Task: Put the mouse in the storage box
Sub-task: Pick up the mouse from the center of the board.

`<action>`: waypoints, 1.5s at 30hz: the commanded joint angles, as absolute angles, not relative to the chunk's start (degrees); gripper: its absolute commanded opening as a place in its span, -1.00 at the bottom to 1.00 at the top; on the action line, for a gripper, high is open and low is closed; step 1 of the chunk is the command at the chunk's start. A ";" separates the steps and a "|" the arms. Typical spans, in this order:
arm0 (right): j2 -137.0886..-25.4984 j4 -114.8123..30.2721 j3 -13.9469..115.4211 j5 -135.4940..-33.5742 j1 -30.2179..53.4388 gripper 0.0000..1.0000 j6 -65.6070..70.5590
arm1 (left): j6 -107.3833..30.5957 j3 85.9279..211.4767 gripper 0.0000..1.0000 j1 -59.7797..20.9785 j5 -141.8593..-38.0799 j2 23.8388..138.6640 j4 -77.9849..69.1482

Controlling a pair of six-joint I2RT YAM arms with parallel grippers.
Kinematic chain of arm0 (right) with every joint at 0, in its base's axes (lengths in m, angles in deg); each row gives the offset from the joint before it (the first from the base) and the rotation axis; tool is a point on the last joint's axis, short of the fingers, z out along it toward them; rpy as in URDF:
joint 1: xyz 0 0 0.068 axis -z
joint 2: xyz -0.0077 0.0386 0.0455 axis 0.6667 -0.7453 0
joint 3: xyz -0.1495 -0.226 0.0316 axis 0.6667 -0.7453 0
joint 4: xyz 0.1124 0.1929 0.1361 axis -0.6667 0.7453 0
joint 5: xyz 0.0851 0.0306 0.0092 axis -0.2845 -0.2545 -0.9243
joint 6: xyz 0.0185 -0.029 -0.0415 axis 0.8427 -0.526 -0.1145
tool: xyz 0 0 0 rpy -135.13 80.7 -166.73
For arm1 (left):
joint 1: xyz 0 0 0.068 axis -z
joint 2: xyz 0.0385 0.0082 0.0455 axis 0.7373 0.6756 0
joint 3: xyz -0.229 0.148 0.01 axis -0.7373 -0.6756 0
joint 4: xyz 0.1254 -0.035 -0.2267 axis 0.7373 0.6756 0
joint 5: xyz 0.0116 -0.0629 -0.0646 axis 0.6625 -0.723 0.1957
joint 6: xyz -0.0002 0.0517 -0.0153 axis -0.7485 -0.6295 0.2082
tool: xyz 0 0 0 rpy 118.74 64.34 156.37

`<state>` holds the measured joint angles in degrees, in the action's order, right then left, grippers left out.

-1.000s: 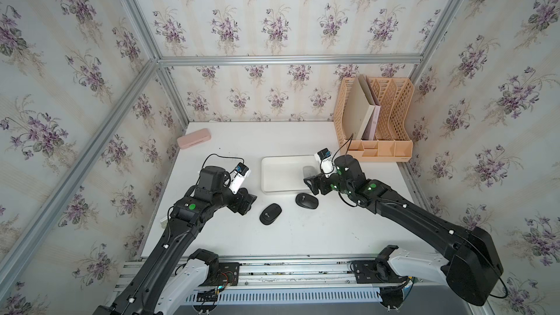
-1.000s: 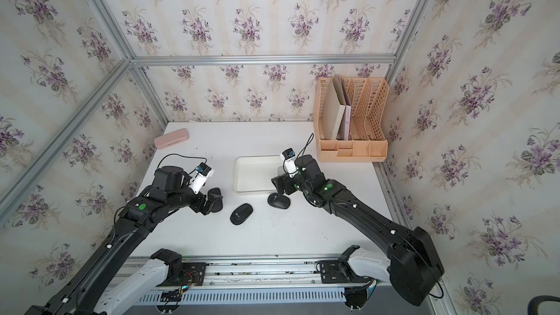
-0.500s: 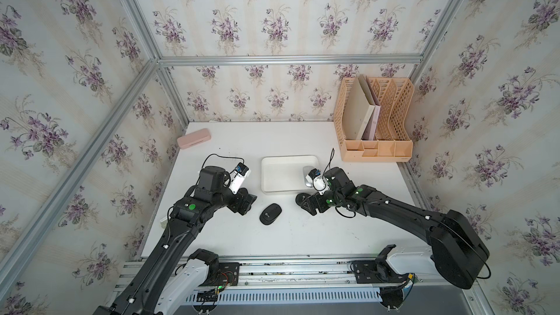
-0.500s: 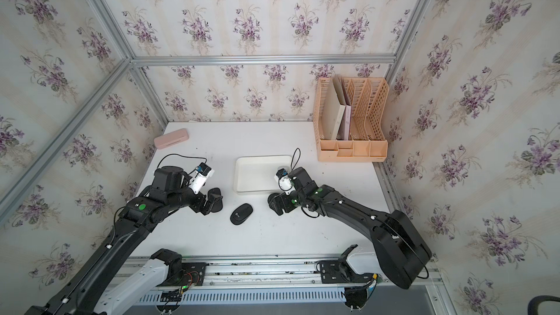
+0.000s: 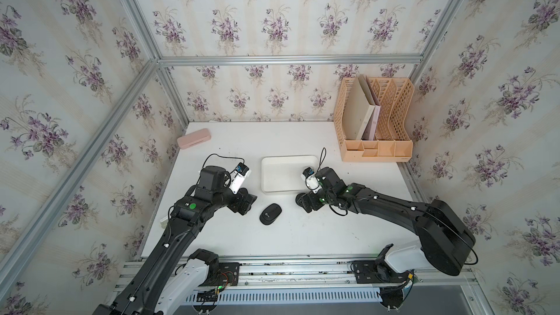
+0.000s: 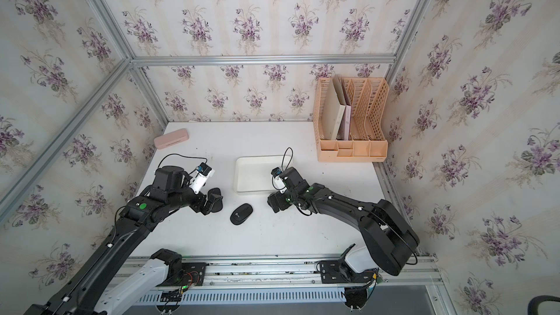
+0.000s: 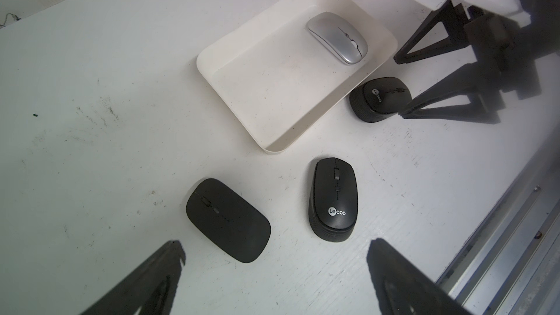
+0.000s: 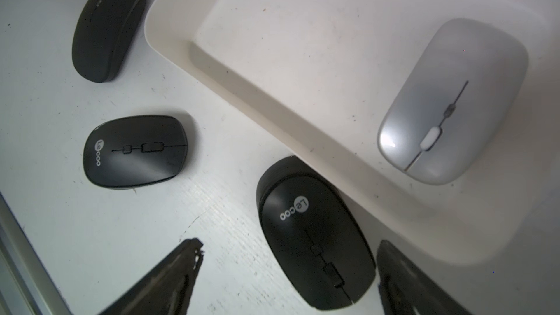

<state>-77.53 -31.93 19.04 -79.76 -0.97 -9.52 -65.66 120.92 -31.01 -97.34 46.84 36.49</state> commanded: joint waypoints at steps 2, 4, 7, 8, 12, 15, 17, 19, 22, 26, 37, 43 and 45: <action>-79.86 -31.68 20.72 -78.28 -1.04 0.87 -12.61 | -66.07 121.37 0.98 -31.06 -97.61 46.73 35.80; -80.56 -31.74 20.92 -78.49 -1.08 0.86 -12.62 | -66.16 121.28 0.98 -31.05 -97.52 46.67 35.69; -81.88 -32.51 20.74 -78.90 -1.06 0.85 -12.44 | -66.16 121.13 0.98 -31.06 -97.52 46.76 35.67; -82.52 -32.82 20.67 -79.21 -1.03 0.84 -12.28 | -66.12 121.20 0.98 -31.06 -97.59 46.80 35.66; -84.77 -33.58 20.76 -79.77 -1.12 0.80 -11.74 | -66.14 121.19 0.98 -31.07 -97.65 46.87 35.61; -85.66 -34.47 21.06 -79.57 -1.29 0.79 -11.83 | -66.12 121.10 0.98 -31.05 -97.60 46.78 35.53; -86.15 -34.21 21.74 -79.83 -1.25 0.75 -11.75 | -66.13 121.08 0.98 -31.06 -97.70 46.81 35.51; -86.85 -33.48 22.54 -79.85 -1.33 0.71 -11.74 | -66.16 121.03 0.98 -31.06 -97.76 46.81 35.46; -88.16 -31.88 23.71 -79.48 -1.68 0.58 -12.13 | -66.09 120.99 0.98 -31.02 -97.72 46.61 35.38; -89.78 -29.99 24.78 -78.13 -2.52 0.48 -12.40 | -66.16 120.90 0.98 -31.05 -97.76 46.51 35.45; -89.89 -25.18 25.84 -80.21 -4.05 0.62 -13.77 | -66.07 120.92 0.98 -30.99 -97.72 46.42 35.54; -90.25 -25.17 25.87 -80.87 -4.34 0.58 -12.77 | -65.86 120.94 0.98 -30.99 -97.78 46.15 35.63; -90.34 -25.03 26.28 -80.92 -4.55 0.56 -12.09 | -65.82 120.94 0.98 -31.07 -97.78 46.14 35.67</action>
